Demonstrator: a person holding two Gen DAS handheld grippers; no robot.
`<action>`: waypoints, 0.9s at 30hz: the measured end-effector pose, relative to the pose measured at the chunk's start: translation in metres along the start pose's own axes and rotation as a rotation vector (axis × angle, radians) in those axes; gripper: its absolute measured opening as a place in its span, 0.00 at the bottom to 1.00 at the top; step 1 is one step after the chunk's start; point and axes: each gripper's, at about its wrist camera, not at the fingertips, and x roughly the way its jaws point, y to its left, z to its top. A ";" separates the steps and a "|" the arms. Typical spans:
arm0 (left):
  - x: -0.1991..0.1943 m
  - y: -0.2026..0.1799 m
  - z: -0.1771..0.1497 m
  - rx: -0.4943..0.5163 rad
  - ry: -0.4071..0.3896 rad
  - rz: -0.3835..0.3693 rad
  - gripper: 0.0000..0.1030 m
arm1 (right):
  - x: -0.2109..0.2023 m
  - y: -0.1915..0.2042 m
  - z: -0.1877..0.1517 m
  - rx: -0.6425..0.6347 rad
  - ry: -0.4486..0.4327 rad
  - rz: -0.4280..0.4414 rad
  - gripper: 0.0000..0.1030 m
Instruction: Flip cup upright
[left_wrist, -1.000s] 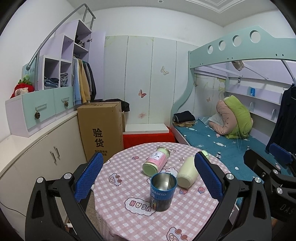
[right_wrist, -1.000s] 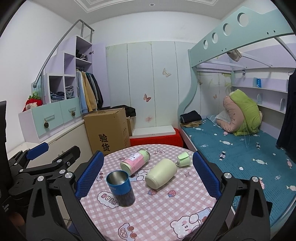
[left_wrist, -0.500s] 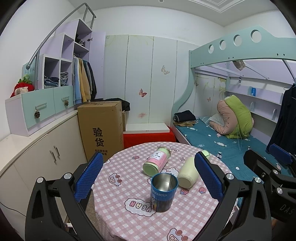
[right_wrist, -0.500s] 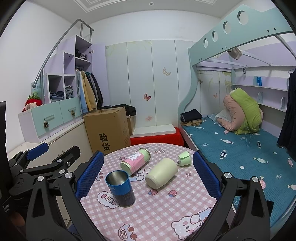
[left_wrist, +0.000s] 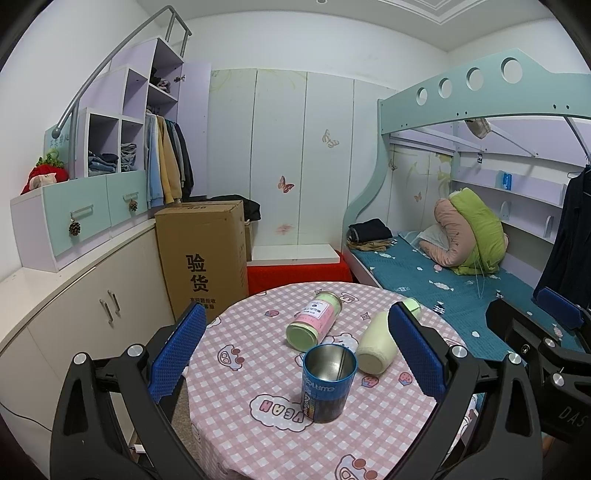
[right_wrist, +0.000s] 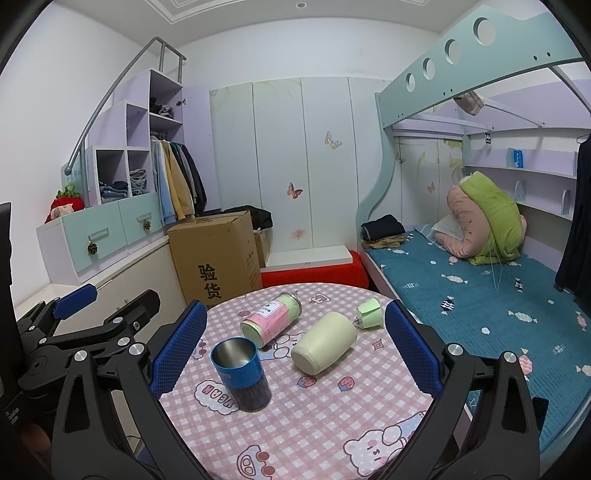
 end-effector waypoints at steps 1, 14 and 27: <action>0.000 0.000 -0.001 0.001 0.000 0.002 0.92 | 0.001 0.000 0.000 0.001 0.001 0.001 0.95; 0.005 0.000 -0.003 0.009 -0.008 0.013 0.92 | 0.008 0.004 -0.006 0.006 0.012 0.002 0.95; 0.006 -0.001 -0.002 0.009 -0.007 0.013 0.92 | 0.008 0.003 -0.007 0.007 0.013 0.002 0.95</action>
